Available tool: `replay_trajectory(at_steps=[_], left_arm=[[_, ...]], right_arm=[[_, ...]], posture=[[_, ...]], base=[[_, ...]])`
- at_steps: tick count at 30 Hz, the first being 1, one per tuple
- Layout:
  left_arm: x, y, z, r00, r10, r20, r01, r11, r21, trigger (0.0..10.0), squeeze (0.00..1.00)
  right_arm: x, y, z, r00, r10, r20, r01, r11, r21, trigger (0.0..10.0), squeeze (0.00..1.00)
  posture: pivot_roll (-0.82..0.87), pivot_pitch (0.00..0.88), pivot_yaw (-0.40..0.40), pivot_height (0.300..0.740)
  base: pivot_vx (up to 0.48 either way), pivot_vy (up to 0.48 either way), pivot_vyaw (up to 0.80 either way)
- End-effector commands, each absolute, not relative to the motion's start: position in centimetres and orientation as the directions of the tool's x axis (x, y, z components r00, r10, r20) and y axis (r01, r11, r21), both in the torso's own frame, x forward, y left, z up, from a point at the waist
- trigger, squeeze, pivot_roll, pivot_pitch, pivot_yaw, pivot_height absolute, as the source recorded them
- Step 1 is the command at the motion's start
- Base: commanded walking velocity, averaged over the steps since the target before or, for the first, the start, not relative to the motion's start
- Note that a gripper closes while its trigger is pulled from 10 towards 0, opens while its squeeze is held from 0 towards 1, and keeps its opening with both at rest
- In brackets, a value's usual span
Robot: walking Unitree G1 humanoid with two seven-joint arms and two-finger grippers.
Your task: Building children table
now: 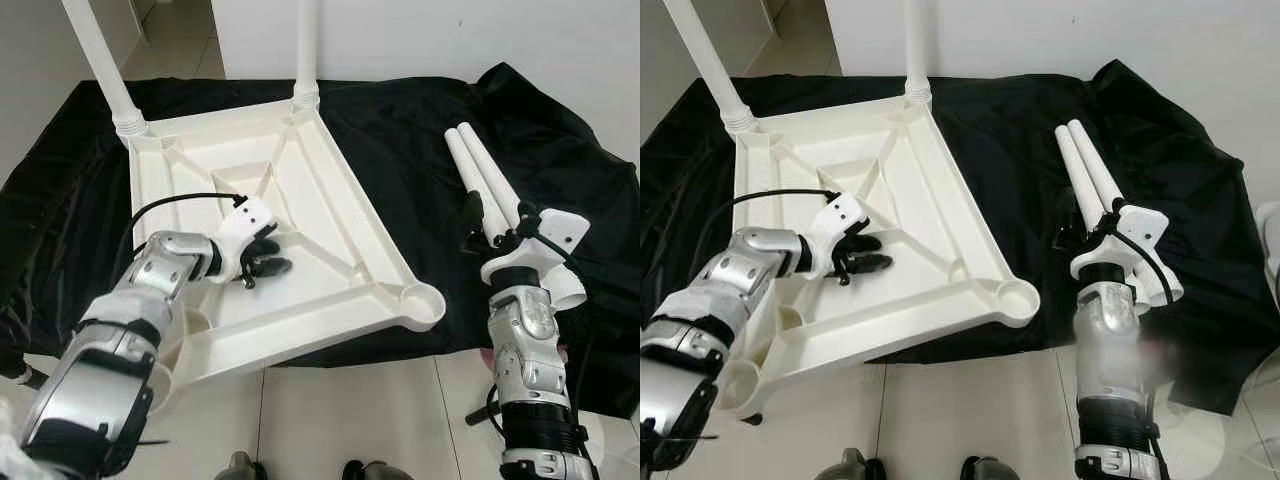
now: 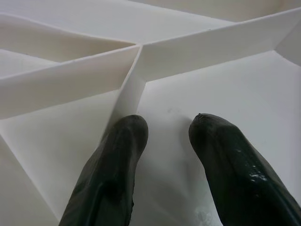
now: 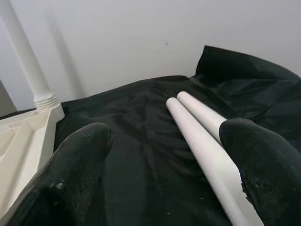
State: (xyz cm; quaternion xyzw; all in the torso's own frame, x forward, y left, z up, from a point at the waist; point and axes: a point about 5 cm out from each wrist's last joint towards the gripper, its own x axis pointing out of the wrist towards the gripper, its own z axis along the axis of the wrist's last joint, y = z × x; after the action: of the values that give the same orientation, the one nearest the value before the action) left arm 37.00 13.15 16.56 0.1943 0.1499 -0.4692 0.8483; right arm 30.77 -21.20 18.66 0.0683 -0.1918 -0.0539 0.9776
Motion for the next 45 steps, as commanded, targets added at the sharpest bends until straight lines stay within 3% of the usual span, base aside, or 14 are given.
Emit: replay_trajectory(at_steps=[1, 9, 16, 26, 30, 33, 35, 37, 41, 42, 43, 45], left_arm=[[39.1, 14.9, 18.4, 0.850, -0.453, -0.268, 0.524, 0.777, 0.348, 10.0, 0.00], [39.1, 14.4, 20.7, 0.859, -0.504, -0.095, 0.511, 0.824, 0.246, 10.0, 0.00], [36.5, 12.6, 21.5, 0.751, -0.659, 0.042, 0.648, 0.747, 0.151, 10.0, 0.00], [36.1, 12.4, 21.4, 0.740, -0.671, 0.051, 0.660, 0.738, 0.142, 10.0, 0.00], [33.7, 9.9, 19.8, 0.699, -0.712, 0.063, 0.711, 0.702, 0.042, 10.0, 0.00], [33.5, 9.6, 19.7, 0.693, -0.719, 0.063, 0.718, 0.695, 0.033, 10.0, 0.00], [33.3, 9.5, 19.6, 0.689, -0.722, 0.065, 0.722, 0.692, 0.028, 10.0, 0.00], [33.1, 9.0, 19.5, 0.689, -0.722, 0.067, 0.723, 0.691, 0.017, 10.0, 0.00], [32.7, 8.6, 19.5, 0.691, -0.720, 0.066, 0.721, 0.692, 0.007, 10.0, 0.00], [32.6, 8.6, 19.5, 0.690, -0.721, 0.063, 0.722, 0.692, 0.006, 10.0, 0.00], [32.5, 8.5, 19.5, 0.688, -0.723, 0.062, 0.724, 0.689, 0.006, 10.0, 0.00], [32.4, 8.5, 19.5, 0.687, -0.724, 0.061, 0.725, 0.688, 0.007, 10.0, 0.00]], right_arm=[[30.5, -21.0, 18.3, 0.925, -0.135, 0.355, 0.080, 0.983, 0.165, 10.0, 0.00], [29.9, -22.5, 17.3, 0.917, -0.233, 0.323, 0.214, 0.972, 0.095, 10.0, 0.00], [28.0, -23.2, 16.5, 0.895, -0.328, 0.303, 0.320, 0.944, 0.079, 10.0, 0.00], [27.7, -23.3, 16.4, 0.891, -0.342, 0.298, 0.333, 0.939, 0.082, 10.0, 0.00], [24.2, -23.7, 15.5, 0.898, -0.341, 0.279, 0.341, 0.939, 0.048, 10.0, 0.00], [23.9, -23.7, 15.4, 0.899, -0.340, 0.274, 0.342, 0.939, 0.041, 10.0, 0.00], [23.7, -23.7, 15.4, 0.899, -0.342, 0.272, 0.346, 0.938, 0.036, 10.0, 0.06], [22.9, -23.7, 15.2, 0.899, -0.343, 0.274, 0.343, 0.938, 0.048, 10.0, 1.00], [22.6, -23.6, 15.2, 0.898, -0.346, 0.273, 0.344, 0.937, 0.056, 10.0, 0.96], [22.6, -23.7, 15.2, 0.897, -0.348, 0.272, 0.348, 0.936, 0.052, 10.0, 0.08], [22.5, -23.7, 15.1, 0.899, -0.346, 0.268, 0.344, 0.937, 0.057, 10.0, 0.00], [22.5, -23.7, 15.1, 0.901, -0.344, 0.265, 0.340, 0.938, 0.060, 10.0, 0.00]], posture=[[-0.04, 0.115, 0.041, 0.740], [-0.04, 0.110, 0.048, 0.740], [-0.04, 0.109, 0.035, 0.740], [-0.04, 0.109, 0.035, 0.740], [-0.05, 0.102, 0.003, 0.740], [-0.05, 0.102, 0.003, 0.740], [-0.05, 0.102, 0.003, 0.740], [-0.06, 0.102, 0.003, 0.740], [-0.06, 0.101, 0.005, 0.740], [-0.07, 0.101, 0.008, 0.740], [-0.07, 0.102, 0.008, 0.740], [-0.07, 0.102, 0.008, 0.740]], base=[[0.000, 0.000, 0.00], [0.000, 0.000, 0.00], [0.000, 0.000, 0.00], [0.000, 0.000, 0.00], [0.000, 0.000, 0.00], [0.000, 0.000, 0.00], [0.000, 0.000, 0.00], [0.000, 0.000, 0.00], [0.000, 0.000, 0.00], [0.000, 0.000, 0.00], [0.000, 0.000, 0.00], [0.000, 0.000, 0.00]])
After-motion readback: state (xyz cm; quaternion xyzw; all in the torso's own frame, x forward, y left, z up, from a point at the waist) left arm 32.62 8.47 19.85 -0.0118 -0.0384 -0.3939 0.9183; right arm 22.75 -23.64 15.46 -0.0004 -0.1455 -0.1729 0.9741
